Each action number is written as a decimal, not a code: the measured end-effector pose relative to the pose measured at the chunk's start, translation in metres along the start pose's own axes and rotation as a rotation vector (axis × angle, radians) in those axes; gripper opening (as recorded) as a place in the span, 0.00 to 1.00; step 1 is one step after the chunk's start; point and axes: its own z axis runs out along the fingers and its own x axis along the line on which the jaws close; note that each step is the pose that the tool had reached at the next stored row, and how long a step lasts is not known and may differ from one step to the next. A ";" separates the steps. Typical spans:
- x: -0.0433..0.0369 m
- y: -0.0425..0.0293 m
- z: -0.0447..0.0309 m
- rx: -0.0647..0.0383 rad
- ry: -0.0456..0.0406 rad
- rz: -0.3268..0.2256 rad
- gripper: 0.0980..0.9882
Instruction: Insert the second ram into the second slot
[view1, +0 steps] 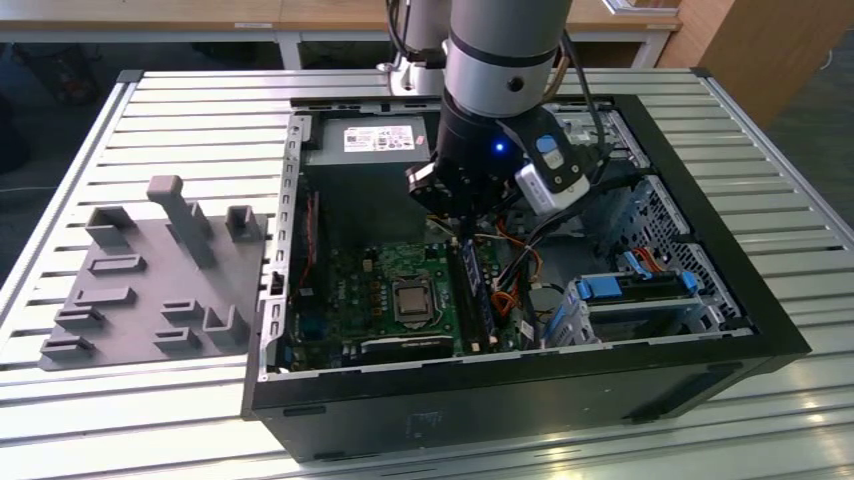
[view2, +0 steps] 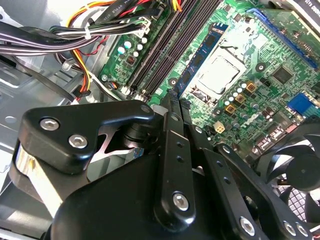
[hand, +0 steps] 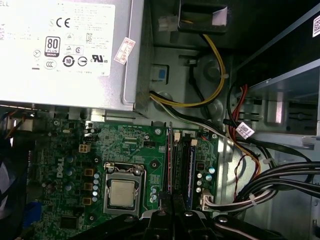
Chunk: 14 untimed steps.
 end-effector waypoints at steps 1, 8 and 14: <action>0.0000 0.0000 0.0002 0.000 0.0000 0.000 0.04; 0.0000 0.0000 0.0015 0.000 0.0007 0.000 0.04; 0.0003 0.0000 0.0017 0.000 0.0007 0.000 0.04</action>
